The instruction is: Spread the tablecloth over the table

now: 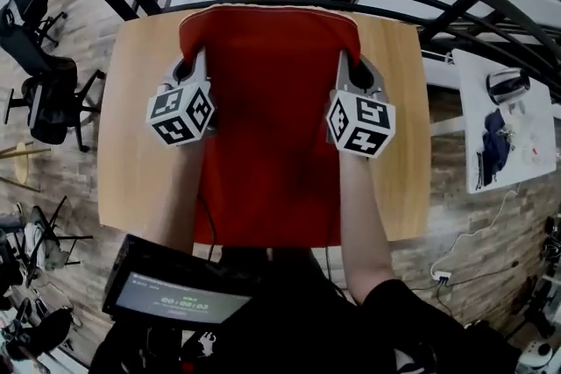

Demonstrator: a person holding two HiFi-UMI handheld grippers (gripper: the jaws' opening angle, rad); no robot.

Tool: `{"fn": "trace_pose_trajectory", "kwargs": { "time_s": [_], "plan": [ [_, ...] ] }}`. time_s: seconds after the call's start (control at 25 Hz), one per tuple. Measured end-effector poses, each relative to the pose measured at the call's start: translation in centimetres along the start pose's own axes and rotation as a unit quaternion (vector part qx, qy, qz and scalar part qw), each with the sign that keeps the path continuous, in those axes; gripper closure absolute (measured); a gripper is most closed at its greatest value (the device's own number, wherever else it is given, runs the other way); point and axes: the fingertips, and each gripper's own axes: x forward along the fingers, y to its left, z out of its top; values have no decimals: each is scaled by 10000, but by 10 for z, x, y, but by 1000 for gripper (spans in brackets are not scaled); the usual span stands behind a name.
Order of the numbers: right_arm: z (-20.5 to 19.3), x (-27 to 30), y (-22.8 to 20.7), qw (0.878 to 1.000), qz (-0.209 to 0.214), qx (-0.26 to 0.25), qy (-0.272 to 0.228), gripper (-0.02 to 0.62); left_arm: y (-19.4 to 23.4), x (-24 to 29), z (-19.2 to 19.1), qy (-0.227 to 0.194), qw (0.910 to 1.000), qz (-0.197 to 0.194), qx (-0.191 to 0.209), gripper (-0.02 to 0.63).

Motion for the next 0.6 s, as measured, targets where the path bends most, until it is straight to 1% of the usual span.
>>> {"fn": "trace_pose_trajectory", "kwargs": {
  "time_s": [0.2,0.36,0.6],
  "plan": [
    [-18,100,4,9989,-27,-440,158,583,48,81,-21,134,9998,115,132,598],
    [-29,177,-6,9963,-46,-768,376,584,71,155,-34,358,9991,79,192,598],
    [-55,282,-29,9858,32,-1521,712,583,96,261,-54,759,9956,-44,544,598]
  ]
}}
